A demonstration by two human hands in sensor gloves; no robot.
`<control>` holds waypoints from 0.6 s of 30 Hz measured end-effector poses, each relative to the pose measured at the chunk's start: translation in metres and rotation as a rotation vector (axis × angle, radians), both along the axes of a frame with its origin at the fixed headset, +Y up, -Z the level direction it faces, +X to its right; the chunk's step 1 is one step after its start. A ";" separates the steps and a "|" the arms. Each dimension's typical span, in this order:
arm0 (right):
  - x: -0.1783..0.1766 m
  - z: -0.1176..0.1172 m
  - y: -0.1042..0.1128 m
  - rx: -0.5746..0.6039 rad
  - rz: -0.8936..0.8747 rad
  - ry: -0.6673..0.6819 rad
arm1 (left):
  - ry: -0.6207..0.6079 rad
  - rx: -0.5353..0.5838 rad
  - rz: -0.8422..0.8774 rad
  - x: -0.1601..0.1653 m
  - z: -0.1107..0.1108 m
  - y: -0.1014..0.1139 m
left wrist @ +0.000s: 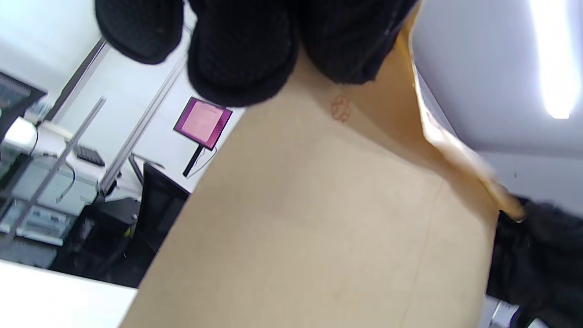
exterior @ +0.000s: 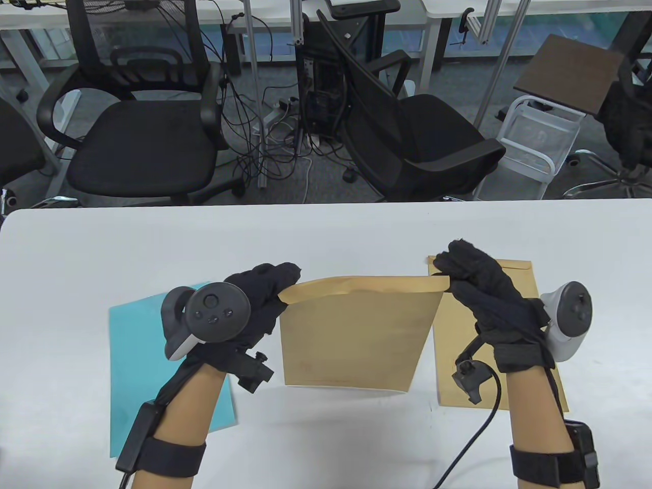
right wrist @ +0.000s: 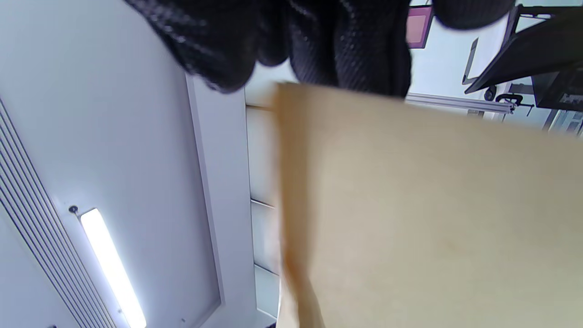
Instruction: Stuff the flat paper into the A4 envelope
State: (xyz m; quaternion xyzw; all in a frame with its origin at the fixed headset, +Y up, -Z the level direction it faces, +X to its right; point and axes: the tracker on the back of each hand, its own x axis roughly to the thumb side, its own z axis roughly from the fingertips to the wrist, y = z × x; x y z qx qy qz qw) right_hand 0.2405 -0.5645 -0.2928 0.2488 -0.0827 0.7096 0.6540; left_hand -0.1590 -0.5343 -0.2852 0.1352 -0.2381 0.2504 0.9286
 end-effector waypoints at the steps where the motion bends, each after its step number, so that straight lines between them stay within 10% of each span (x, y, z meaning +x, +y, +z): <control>1: -0.001 0.002 0.012 0.030 0.064 -0.021 | -0.003 0.013 -0.008 0.001 0.003 0.003; 9: -0.074 0.000 0.080 0.074 0.851 -0.035 | -0.059 0.014 -0.011 0.012 0.011 0.004; 18: -0.107 -0.006 0.070 0.093 0.954 -0.061 | -0.073 -0.028 0.005 0.003 0.008 0.003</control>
